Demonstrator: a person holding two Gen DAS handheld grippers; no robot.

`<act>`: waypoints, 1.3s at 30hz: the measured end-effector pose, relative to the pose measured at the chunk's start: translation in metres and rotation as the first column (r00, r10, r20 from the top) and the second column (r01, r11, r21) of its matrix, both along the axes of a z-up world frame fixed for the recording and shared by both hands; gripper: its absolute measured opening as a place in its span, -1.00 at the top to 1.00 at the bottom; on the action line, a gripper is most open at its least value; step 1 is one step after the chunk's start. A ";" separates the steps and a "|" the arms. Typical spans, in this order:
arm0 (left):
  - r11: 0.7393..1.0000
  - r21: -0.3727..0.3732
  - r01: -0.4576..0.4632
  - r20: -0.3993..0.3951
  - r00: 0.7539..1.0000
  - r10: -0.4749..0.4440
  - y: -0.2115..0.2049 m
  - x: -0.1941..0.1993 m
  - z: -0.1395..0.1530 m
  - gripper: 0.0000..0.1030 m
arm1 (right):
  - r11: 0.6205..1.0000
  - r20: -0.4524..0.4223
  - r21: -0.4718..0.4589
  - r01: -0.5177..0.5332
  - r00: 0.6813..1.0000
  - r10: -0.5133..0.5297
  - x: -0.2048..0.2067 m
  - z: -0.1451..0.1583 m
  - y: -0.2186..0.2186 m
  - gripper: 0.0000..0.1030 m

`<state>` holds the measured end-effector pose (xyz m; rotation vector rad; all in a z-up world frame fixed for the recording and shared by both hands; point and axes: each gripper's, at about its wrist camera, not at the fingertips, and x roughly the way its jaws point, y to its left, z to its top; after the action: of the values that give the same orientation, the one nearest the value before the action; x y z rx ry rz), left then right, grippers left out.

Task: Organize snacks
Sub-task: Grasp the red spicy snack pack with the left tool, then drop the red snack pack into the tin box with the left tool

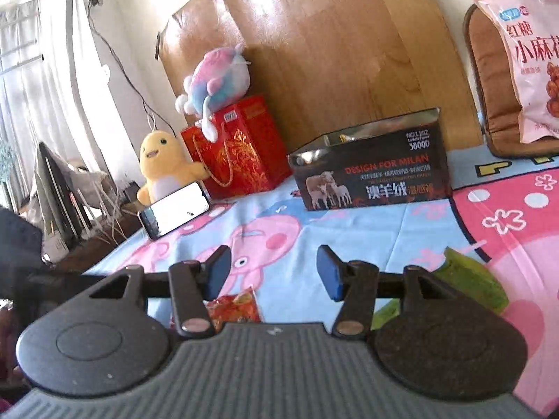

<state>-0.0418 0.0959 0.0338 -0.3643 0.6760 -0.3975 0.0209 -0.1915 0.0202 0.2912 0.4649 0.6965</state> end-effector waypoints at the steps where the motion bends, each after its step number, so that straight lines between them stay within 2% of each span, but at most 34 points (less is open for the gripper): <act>1: 1.000 0.000 0.006 -0.009 1.000 -0.006 -0.002 -0.002 -0.002 -0.18 | 1.000 -0.003 -0.006 -0.003 1.000 0.003 0.001 -0.001 0.003 -0.10; 4: 1.000 -0.008 0.020 -0.029 0.999 -0.020 -0.006 -0.008 -0.006 -0.18 | 0.999 -0.014 -0.041 0.001 1.000 -0.002 -0.010 -0.010 0.006 -0.10; 6: 1.000 -0.011 0.018 -0.042 0.999 -0.019 -0.007 -0.009 -0.006 -0.18 | 0.998 0.027 -0.062 0.007 1.000 -0.006 -0.014 -0.007 0.011 -0.10; 7: 1.000 -0.019 0.014 -0.051 0.999 -0.015 -0.005 -0.010 -0.006 -0.18 | 0.997 0.018 -0.074 -0.003 1.000 0.004 -0.013 -0.007 0.013 -0.10; 10: 0.998 -0.068 -0.018 -0.097 0.995 0.012 0.004 -0.012 -0.009 -0.18 | 0.993 -0.012 -0.115 -0.022 1.000 0.020 -0.012 -0.012 0.019 -0.10; 12: 0.993 -0.115 -0.037 -0.127 0.992 0.023 0.012 -0.015 -0.013 -0.10 | 0.992 -0.039 -0.114 -0.049 0.998 0.045 -0.010 -0.013 0.020 -0.09; 14: 0.988 -0.152 -0.037 -0.150 0.989 0.014 0.016 -0.018 -0.018 0.00 | 0.991 -0.084 -0.118 -0.062 0.995 0.052 -0.004 -0.016 0.020 -0.01; 15: 0.985 -0.169 -0.031 -0.163 0.987 0.003 0.016 -0.016 -0.021 0.01 | 0.991 -0.105 -0.113 -0.071 0.993 0.059 -0.001 -0.017 0.020 0.12; 17: 0.982 -0.183 -0.036 -0.186 0.982 0.001 0.016 -0.012 -0.026 0.03 | 0.992 -0.141 -0.092 -0.085 0.987 0.072 0.002 -0.019 0.019 0.15; 19: 0.977 -0.206 -0.051 -0.193 0.981 0.011 0.019 -0.004 -0.028 0.04 | 0.992 -0.170 -0.079 -0.097 0.982 0.082 0.007 -0.020 0.019 0.30; 21: 0.968 -0.242 -0.069 -0.206 0.978 0.018 0.022 0.008 -0.030 0.04 | 0.989 -0.217 -0.083 -0.122 0.971 0.101 0.015 -0.024 0.026 0.34; 23: 0.960 -0.263 -0.095 -0.222 0.974 0.036 0.023 0.020 -0.032 0.19 | 0.986 -0.227 -0.088 -0.142 0.967 0.119 0.018 -0.023 0.032 0.40; 27: 0.976 -0.204 -0.075 -0.215 0.976 0.030 0.008 0.044 -0.025 0.23 | 0.978 -0.213 -0.120 -0.172 0.966 0.144 0.009 -0.021 0.037 0.41; 33: 0.984 -0.178 0.011 -0.103 0.994 -0.030 -0.012 0.063 -0.006 0.23 | 0.993 -0.246 -0.046 -0.106 0.965 0.092 0.010 -0.025 0.022 0.45; 36: 0.993 -0.117 0.016 -0.112 0.993 -0.029 -0.020 0.078 -0.010 0.45 | 0.995 -0.256 -0.029 -0.092 0.963 0.082 0.012 -0.025 0.021 0.51; 39: 0.987 -0.163 0.005 -0.157 0.987 -0.031 -0.017 0.090 -0.016 0.46 | 0.997 -0.244 -0.048 -0.056 0.969 0.043 0.013 -0.023 0.022 0.67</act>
<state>0.0478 0.0793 0.0177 -0.5496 0.8058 -0.4450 0.0336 -0.1695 -0.0028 0.3155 0.7256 0.6985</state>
